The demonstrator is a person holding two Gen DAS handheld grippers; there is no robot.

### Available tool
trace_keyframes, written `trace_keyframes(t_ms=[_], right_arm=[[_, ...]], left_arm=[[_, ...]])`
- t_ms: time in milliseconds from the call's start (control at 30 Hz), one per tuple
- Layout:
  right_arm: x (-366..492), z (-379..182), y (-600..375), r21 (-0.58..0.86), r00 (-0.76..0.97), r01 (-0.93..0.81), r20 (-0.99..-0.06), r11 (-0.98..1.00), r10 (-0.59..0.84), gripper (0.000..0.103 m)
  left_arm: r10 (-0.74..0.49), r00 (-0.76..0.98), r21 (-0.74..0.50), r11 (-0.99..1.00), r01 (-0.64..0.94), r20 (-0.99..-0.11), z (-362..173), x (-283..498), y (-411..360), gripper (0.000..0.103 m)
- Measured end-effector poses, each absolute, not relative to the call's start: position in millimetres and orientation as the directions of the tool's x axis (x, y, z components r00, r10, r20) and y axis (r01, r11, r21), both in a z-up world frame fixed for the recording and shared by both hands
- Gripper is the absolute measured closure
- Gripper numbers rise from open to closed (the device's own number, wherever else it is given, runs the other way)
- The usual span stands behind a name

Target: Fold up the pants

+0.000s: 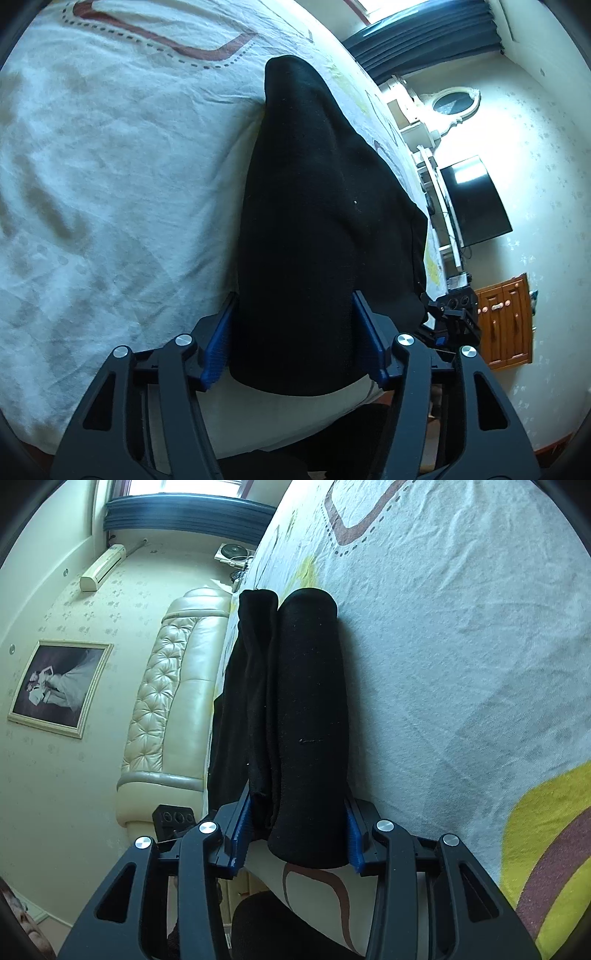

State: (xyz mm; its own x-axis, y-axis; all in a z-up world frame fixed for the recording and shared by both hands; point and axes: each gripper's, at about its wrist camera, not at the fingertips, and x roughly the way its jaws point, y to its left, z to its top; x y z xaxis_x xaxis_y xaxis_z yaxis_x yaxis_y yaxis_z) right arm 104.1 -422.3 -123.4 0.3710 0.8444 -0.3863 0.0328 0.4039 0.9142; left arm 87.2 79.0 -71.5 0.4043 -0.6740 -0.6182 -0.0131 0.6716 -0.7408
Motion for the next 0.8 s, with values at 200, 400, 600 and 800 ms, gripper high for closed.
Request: trace_keyframes(t_ms=[200,400,600,800], right_arm=[[100.2,-127.1,-431.3,0.945,0.397,0.057,-0.317,0.322,0.861,0.055],[85.9,-119.6,-440.3,0.943,0.427,0.093,-0.327,0.319,0.843,0.045],[61.4,-99.4,-443.2,0.869,0.445,0.109,-0.476,0.482,0.758,0.029],[39.3,-79.3,-418.1,0.657,0.431,0.046,-0.693,0.753,0.578,0.022]], left_arm=[[-0.751,0.384,-0.803,0.594,0.04,-0.537,-72.5,87.8,83.2,0.017],[-0.72,0.352,-0.75,0.658,0.071,-0.598,-65.3,83.9,70.8,0.007],[-0.564,0.393,-0.619,0.785,-0.019,-0.726,-51.4,67.4,59.7,0.007],[-0.296,0.475,-0.345,0.938,-0.017,-0.829,-27.6,35.5,36.6,0.007]])
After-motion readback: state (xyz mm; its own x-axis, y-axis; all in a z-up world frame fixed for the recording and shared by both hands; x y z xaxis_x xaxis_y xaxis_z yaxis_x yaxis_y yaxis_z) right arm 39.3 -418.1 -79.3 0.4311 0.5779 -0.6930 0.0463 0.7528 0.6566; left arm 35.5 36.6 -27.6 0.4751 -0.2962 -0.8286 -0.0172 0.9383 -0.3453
